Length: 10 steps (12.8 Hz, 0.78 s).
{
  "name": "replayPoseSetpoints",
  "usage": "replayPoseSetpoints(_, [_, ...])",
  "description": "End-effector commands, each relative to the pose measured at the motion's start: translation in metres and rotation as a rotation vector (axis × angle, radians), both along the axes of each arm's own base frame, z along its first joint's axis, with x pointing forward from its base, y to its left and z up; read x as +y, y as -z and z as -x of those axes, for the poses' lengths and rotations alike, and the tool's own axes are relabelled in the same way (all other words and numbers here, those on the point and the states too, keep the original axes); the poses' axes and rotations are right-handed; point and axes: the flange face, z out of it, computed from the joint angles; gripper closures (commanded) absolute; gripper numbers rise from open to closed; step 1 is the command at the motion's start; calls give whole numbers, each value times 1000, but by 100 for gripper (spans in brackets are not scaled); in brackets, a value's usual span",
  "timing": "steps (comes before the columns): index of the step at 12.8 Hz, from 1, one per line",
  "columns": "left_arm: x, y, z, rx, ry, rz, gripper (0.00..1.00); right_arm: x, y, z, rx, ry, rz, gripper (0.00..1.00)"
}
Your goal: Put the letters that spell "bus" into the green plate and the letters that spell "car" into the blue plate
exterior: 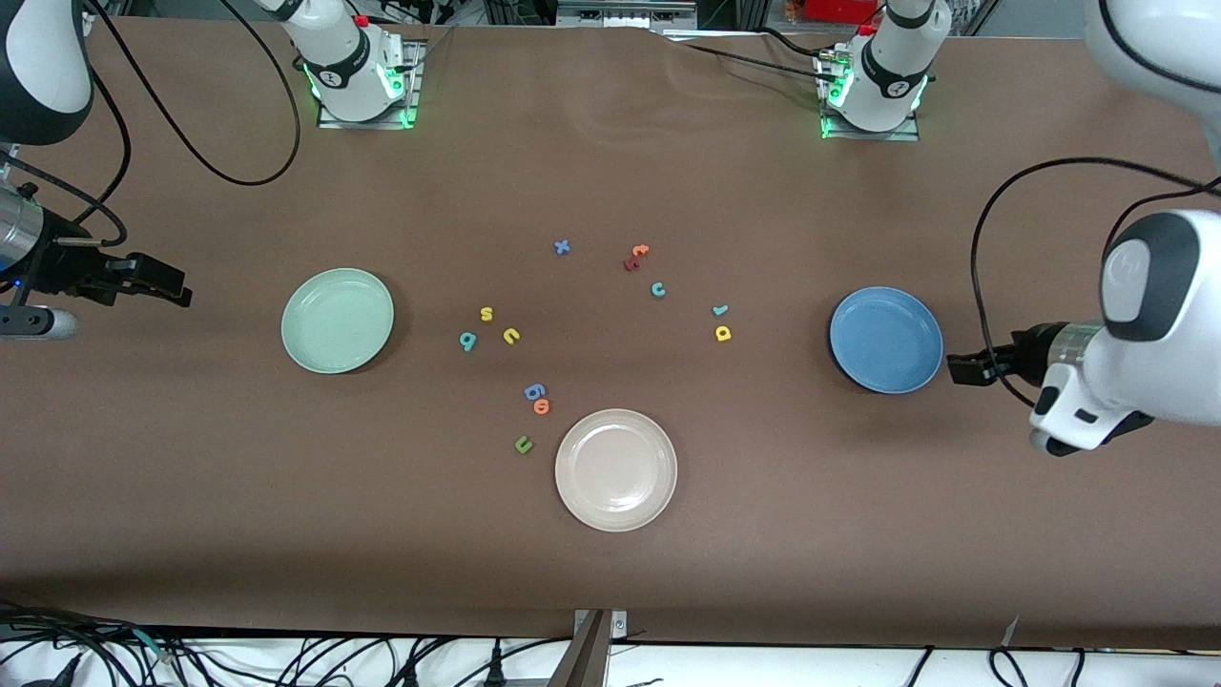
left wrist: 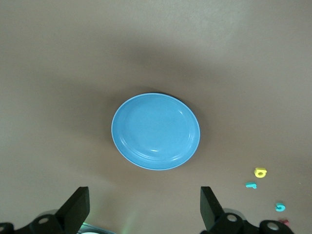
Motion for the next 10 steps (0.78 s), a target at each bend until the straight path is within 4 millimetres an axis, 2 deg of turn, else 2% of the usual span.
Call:
replayPoseSetpoints(1, [-2,-23,8,-29,101,7,0,2,-4,-2,-4,9,-10,1])
replayPoseSetpoints(2, [-2,-32,7,-47,189,33,0,2,-4,-2,-4,9,-10,1])
replayPoseSetpoints(4, [4,-54,12,-65,225,44,0,2,-4,-2,-3,7,-10,1])
replayPoseSetpoints(7, [4,-62,16,-60,297,47,0,2,-4,-2,-3,7,-10,1])
replayPoseSetpoints(10, [7,-87,26,-77,300,48,0,2,-4,-2,-4,9,-12,1])
